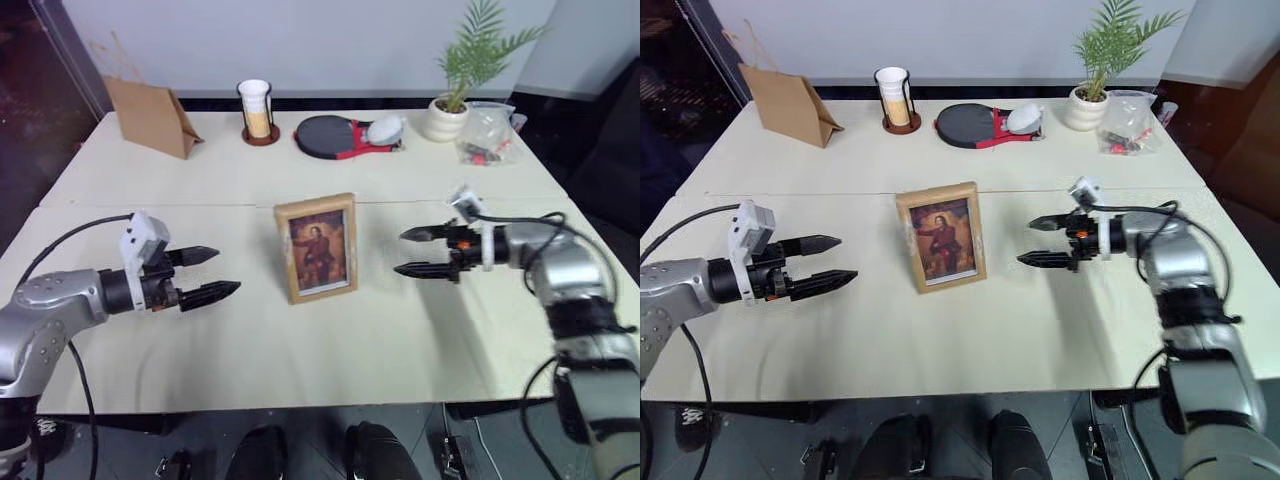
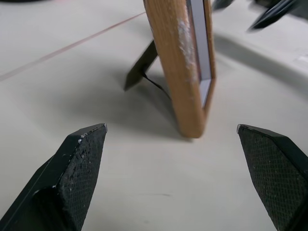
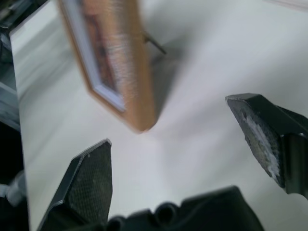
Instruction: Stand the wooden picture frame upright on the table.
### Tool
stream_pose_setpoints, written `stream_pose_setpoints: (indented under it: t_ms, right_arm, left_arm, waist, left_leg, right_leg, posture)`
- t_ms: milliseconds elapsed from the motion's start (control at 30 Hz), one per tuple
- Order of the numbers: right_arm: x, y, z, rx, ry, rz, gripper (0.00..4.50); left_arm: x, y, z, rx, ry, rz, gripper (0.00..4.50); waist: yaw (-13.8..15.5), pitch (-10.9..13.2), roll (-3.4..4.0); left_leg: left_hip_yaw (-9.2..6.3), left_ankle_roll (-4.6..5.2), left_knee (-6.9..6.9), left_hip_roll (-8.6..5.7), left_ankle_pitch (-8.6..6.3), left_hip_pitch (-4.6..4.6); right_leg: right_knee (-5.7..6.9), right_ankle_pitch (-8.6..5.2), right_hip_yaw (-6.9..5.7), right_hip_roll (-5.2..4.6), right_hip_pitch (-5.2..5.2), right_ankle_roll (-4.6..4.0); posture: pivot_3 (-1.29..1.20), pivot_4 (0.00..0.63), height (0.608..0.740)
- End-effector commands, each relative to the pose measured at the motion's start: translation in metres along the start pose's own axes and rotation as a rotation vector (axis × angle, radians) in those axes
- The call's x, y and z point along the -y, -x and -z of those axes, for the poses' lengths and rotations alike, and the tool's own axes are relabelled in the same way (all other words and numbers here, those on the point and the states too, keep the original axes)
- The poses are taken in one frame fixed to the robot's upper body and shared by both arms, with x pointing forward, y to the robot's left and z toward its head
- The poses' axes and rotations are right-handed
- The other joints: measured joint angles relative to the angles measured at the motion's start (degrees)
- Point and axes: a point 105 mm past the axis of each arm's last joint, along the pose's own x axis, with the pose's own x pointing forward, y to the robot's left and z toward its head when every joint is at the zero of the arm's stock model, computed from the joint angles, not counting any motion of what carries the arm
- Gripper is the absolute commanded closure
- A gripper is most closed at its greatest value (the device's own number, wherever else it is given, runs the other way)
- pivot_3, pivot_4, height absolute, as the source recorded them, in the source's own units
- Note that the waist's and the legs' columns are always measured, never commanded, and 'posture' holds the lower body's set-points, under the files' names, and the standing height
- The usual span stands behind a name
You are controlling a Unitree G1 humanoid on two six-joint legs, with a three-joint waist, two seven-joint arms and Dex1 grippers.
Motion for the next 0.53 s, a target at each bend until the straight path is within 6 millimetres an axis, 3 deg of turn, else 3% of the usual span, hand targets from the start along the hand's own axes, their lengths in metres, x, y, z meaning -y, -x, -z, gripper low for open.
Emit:
stream_pose_setpoints:
  t_ms: [33,133,267,533]
  right_arm:
    - [-0.022,0.02,-0.05,0.061,0.132,0.043,0.03]
    - [-0.04,0.029,-0.066,0.059,0.168,0.063,0.03]
    - [-0.054,0.027,-0.064,0.025,0.184,0.071,0.03]
    - [-0.057,0.024,-0.061,0.024,0.173,0.088,0.03]
  left_arm:
    - [0.003,0.008,-0.013,0.03,-0.058,0.0,0.0]
    - [0.007,0.012,-0.022,0.037,-0.078,0.011,0.0]
    - [0.01,0.014,-0.026,0.032,-0.092,0.016,0.0]
    - [0.012,0.014,-0.026,0.017,-0.089,0.026,0.0]
  waist:
    - [-0.1,0.0,0.02]
    - [0.3,0.0,-0.05]
    - [0.4,-0.1,-0.08]
    - [0.4,0.0,-0.09]
  left_leg:
    - [0.04,0.0,0.01,0.03,0.0,0.07]
    - [-0.01,0.0,0.06,0.06,0.0,0.08]
    - [0.0,0.0,0.13,0.0,0.0,0.08]
    - [0.0,0.04,0.14,-0.03,-0.01,0.07]
  right_leg:
    - [0.03,0.0,0.03,0.06,0.02,0.0]
    - [0.06,-0.01,0.02,0.07,0.07,-0.01]
    - [-0.04,-0.02,0.02,0.02,0.19,-0.04]
    - [-0.06,-0.01,0.0,0.12,0.19,-0.01]
  posture:
    - [0.0,0.15,0.74]
    - [0.0,0.15,0.74]
    - [0.0,0.15,0.74]
    - [0.0,0.15,0.74]
